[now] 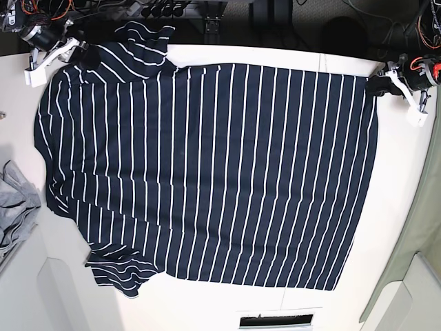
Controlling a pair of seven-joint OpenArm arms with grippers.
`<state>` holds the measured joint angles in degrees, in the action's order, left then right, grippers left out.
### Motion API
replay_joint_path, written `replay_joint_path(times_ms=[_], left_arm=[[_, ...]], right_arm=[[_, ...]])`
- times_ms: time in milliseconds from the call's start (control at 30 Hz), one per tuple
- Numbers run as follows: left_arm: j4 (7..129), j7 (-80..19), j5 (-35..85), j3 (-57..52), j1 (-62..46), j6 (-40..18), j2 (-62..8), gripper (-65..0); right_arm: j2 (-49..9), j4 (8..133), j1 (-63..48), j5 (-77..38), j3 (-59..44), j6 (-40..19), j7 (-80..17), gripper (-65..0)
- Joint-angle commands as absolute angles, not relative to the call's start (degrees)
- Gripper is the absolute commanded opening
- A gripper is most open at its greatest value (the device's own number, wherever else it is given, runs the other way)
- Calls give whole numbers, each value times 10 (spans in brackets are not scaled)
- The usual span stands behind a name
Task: Layout the t-shirt on the table in an organized manner, then fold the t-shirt properly
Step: 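Grasp the shoulder corners with both grippers, then lift the shoulder edge with both grippers and fold it toward the hem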
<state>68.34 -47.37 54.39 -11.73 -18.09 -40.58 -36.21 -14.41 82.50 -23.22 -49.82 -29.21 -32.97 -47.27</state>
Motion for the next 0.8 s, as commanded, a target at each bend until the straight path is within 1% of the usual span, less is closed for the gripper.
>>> replay_joint_path(times_ms=[0, 100, 200, 300, 400, 500, 600, 700, 767], left_arm=[[691, -487, 529, -118, -183, -400, -371, -650], [719, -501, 537, -123, -183, -400, -372, -650], [762, -539, 585, -143, -185, -400, -372, -650], [808, -560, 628, -185, -185, -400, -372, -650], [837, -559, 640, -239, -184, -400, -372, -650], [847, -559, 644, -274, -182, -400, -372, -650], [846, -559, 643, -272, -182, -400, -374, -650], [846, -527, 618, -253, -182, -400, -373, -650], [845, -470, 570, -235, -182, -400, -373, -650]], right_arm=[[-151, 831, -234, -511, -295, -333, -468, -650], [-154, 833, -234, -533, -304, -333, -479, -650], [-154, 846, -236, -560, -333, -337, -500, -650], [-154, 878, -247, -581, -375, -339, -505, -650], [-156, 919, -256, -581, -412, -339, -508, -650], [-171, 950, -254, -581, -427, -339, -501, -650], [-194, 956, -236, -577, -427, -339, -493, -650], [-203, 954, -197, -557, -427, -339, -491, -650], [-203, 950, -172, -547, -425, -339, -488, -650]])
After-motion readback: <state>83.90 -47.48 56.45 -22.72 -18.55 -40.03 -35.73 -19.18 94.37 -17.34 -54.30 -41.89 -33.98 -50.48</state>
